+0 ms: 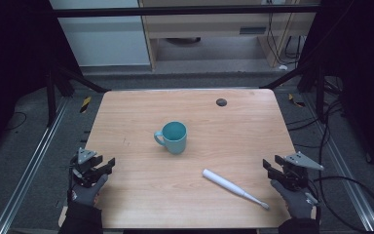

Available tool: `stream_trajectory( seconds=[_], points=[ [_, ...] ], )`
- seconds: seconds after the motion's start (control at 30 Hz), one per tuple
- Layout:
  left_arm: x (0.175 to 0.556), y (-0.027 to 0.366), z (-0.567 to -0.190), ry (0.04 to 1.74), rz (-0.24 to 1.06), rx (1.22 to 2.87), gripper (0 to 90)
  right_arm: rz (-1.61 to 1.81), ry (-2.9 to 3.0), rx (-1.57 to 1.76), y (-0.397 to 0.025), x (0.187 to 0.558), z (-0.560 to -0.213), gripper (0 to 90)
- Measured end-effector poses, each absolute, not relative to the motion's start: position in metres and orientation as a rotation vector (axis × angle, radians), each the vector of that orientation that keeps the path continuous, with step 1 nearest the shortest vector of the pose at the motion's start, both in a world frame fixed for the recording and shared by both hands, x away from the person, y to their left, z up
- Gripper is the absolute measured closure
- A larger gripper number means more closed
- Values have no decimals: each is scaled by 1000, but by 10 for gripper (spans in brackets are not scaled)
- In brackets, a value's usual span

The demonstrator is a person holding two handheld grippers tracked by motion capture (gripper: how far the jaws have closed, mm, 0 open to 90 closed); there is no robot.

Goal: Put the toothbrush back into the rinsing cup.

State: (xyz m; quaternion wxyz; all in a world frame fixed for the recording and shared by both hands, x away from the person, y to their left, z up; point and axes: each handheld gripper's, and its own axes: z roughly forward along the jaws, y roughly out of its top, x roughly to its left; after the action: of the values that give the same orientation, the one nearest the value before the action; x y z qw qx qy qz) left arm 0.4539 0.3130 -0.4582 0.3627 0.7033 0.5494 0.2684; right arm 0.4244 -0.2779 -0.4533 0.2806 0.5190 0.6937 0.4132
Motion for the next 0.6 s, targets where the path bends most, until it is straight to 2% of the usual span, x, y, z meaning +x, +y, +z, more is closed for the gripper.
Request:
stream_trajectory(
  seconds=[0.17,0.4,0.6],
  points=[
    [454,312,-458,1421,691,1815,487,1115,1930,1376,-263,423,-453,526],
    [454,313,-458,1416,692,1815,488,1137,1999,1328,-250,423,-454,513],
    [453,311,-456,1392,698,1822,485,1146,2046,1306,-245,419,-452,560]
  ],
)
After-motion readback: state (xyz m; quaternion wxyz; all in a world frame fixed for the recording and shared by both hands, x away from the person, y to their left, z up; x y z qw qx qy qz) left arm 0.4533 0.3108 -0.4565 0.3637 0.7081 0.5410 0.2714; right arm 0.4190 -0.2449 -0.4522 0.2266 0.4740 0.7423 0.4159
